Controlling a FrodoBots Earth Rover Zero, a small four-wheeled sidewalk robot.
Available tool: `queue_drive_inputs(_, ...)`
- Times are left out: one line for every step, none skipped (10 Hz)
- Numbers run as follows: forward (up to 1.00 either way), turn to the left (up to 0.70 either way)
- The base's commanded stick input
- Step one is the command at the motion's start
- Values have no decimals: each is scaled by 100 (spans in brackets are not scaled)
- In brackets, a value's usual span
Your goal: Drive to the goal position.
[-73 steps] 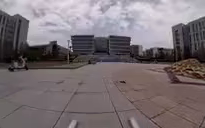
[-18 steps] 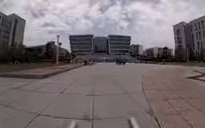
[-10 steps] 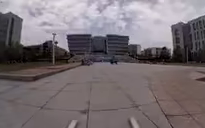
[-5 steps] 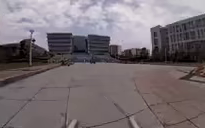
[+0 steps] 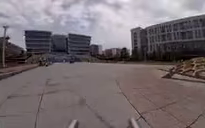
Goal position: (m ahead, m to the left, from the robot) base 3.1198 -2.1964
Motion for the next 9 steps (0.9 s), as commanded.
queue_drive_inputs(70, 0)
queue_drive_inputs(70, 0)
queue_drive_inputs(70, 0)
queue_drive_inputs(70, 0)
queue_drive_inputs(70, 0)
queue_drive_inputs(70, 0)
queue_drive_inputs(70, 0)
queue_drive_inputs(70, 0)
queue_drive_inputs(70, 0)
